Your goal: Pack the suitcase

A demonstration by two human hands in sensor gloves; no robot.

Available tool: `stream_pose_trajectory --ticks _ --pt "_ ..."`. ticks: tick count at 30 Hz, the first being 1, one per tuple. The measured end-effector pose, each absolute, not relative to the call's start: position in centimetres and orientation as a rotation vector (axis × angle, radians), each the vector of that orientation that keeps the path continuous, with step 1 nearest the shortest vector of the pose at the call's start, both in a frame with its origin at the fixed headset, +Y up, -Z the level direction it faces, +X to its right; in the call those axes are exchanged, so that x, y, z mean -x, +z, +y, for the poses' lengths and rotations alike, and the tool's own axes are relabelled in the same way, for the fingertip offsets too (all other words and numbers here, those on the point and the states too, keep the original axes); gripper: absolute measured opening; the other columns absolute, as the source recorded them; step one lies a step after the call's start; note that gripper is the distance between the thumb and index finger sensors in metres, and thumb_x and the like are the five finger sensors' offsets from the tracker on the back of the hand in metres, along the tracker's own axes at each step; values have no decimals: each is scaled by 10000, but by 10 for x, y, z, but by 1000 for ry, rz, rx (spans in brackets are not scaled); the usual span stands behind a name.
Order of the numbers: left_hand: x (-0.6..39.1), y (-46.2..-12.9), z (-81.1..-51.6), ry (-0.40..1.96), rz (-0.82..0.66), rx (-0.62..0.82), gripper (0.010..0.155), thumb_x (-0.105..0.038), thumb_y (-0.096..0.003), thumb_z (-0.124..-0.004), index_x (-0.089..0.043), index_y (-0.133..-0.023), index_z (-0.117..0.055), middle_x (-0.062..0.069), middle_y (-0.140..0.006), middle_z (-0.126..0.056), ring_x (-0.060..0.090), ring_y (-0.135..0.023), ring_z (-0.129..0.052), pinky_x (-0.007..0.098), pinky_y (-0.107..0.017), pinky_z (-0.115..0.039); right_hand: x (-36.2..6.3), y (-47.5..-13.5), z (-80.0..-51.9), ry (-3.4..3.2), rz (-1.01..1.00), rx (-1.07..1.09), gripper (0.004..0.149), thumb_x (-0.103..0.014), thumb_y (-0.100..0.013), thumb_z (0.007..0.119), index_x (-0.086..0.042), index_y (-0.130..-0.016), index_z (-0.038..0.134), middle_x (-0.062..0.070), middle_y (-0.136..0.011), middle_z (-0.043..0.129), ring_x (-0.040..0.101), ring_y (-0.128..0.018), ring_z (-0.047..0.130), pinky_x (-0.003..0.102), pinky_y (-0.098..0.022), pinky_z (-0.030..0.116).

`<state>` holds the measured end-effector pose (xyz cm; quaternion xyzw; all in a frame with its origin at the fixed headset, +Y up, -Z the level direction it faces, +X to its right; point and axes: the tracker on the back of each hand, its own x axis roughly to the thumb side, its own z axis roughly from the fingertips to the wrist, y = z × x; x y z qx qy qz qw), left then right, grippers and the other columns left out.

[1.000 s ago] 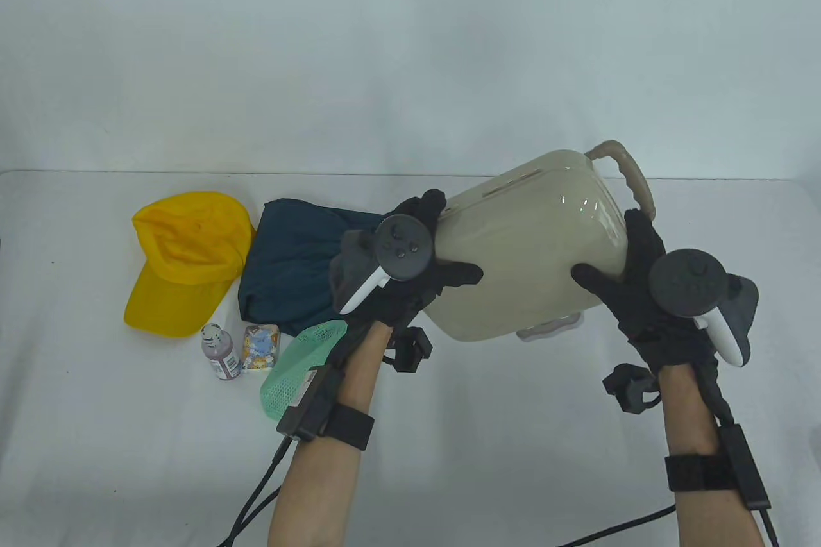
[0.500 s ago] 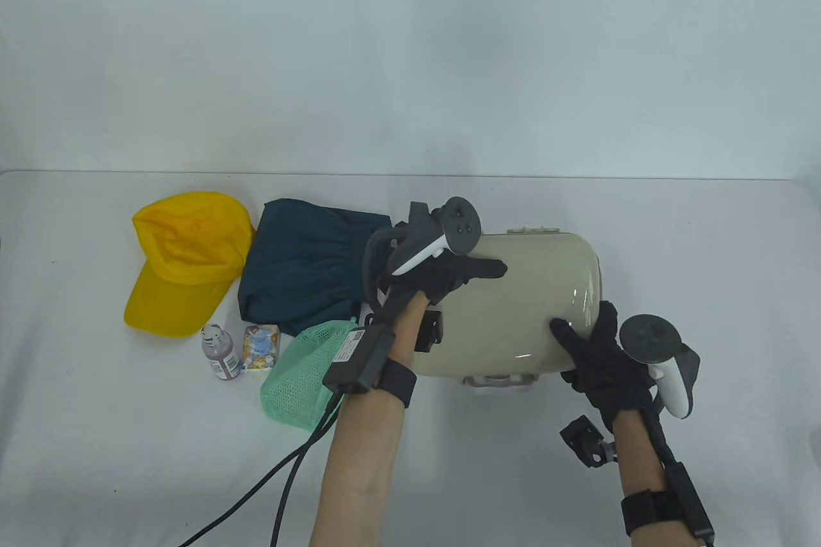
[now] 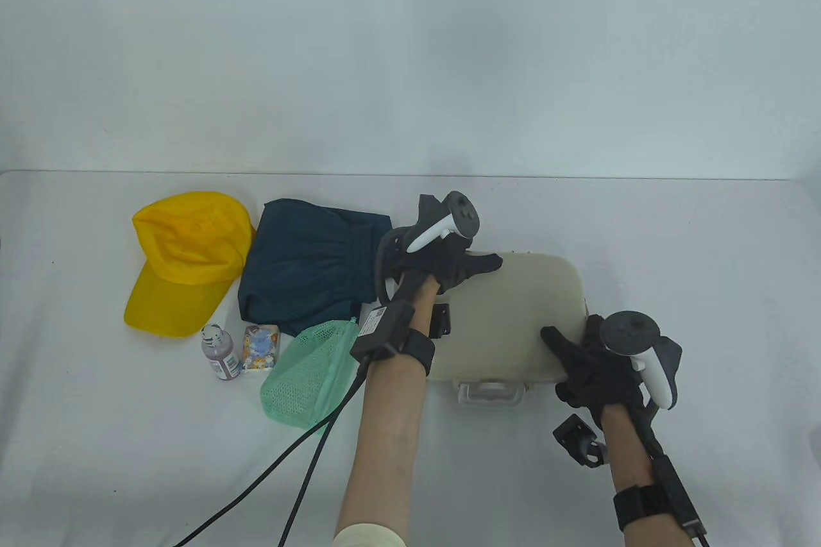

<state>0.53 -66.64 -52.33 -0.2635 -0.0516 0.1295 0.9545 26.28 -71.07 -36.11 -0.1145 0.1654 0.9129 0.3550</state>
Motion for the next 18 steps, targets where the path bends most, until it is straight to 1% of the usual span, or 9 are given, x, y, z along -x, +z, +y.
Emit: stream_pose_trajectory --ticks 4,6,9,11,15,18 --pt "-2 -532 -674 302 -101 579 880 -778 -438 -576 -351 -1195 -440 43 -1252 -501 342 -1178 -526 687 -859 -315 -259 -361 -710 2394 411 317 998 -693 -536 519 25 -1109 128 414 -1060 556 357 -573 1024 388 -418 914" --pt "-1 -535 -677 309 -105 601 874 -772 -444 -577 -349 -1196 -444 48 -1252 -509 346 -1178 -534 688 -858 -321 -257 -361 -708 2443 395 330 995 -698 -534 507 31 -1115 159 407 -1048 594 350 -563 1028 389 -409 914" --pt "0 -539 -683 326 -101 642 866 -763 -457 -579 -346 -1201 -430 56 -1255 -503 352 -1180 -529 688 -858 -318 -254 -361 -707 2524 368 349 987 -713 -530 463 32 -1124 207 383 -1027 657 329 -547 1035 378 -397 917" --pt "1 -541 -686 343 -105 659 862 -756 -463 -583 -340 -1204 -434 67 -1256 -504 363 -1177 -529 691 -856 -320 -253 -361 -707 2534 365 358 983 -716 -529 448 29 -1126 217 376 -1024 666 328 -542 1036 377 -393 916" --pt "4 -539 -685 353 -120 639 860 -762 -457 -579 -354 -1198 -428 53 -1273 -498 357 -1201 -523 678 -853 -356 -254 -363 -706 2553 368 367 981 -724 -524 436 20 -1130 233 356 -1024 682 326 -545 1033 377 -396 912" --pt "7 -533 -679 303 -116 585 853 -772 -446 -574 -379 -1189 -425 18 -1295 -451 335 -1226 -489 662 -852 -383 -254 -362 -705 2565 387 363 981 -725 -519 431 14 -1133 234 341 -1037 681 341 -576 1018 391 -418 898"
